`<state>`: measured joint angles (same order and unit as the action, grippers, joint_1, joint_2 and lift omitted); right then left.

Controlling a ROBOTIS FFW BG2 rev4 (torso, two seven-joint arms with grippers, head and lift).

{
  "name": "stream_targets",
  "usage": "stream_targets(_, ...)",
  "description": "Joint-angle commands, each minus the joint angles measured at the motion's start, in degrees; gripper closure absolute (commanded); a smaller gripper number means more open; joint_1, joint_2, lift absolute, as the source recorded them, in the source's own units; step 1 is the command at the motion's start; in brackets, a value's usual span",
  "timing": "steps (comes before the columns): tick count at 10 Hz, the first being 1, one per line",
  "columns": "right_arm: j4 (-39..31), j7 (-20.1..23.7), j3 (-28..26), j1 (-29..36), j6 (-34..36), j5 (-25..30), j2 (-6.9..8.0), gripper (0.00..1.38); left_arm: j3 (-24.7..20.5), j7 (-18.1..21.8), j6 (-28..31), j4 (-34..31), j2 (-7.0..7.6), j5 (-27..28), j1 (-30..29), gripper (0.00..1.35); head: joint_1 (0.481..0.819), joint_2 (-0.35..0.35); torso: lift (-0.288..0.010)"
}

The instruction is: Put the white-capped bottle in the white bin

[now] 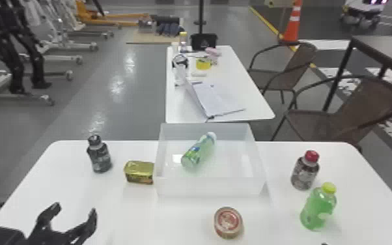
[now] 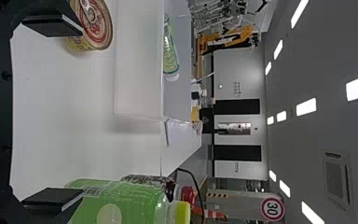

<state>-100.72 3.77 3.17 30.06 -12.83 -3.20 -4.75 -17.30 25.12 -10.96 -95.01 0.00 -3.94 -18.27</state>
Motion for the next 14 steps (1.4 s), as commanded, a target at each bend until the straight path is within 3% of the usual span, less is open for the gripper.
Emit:
stream_targets(1, -0.1, 0.0, 0.0, 0.2, 0.0, 0.0, -0.08, 0.08, -1.9, 0.0, -1.5, 0.0, -0.15, -0.1, -3.0, 0.31, 0.549, 0.0, -0.1)
stream_targets(4, -1.1, 0.0, -0.3, 1.5, -0.1, 0.1, -0.26, 0.08, -1.4, -3.4, -3.9, 0.0, -0.15, -1.2, -7.2, 0.31, 0.549, 0.0, -0.1)
stream_targets(14, -1.4, -0.1, -0.4, 1.9, 0.0, -0.1, -0.61, 0.08, -1.0, -4.1, -3.5, 0.0, -0.15, -1.9, -7.7, 0.31, 0.549, 0.0, -0.1)
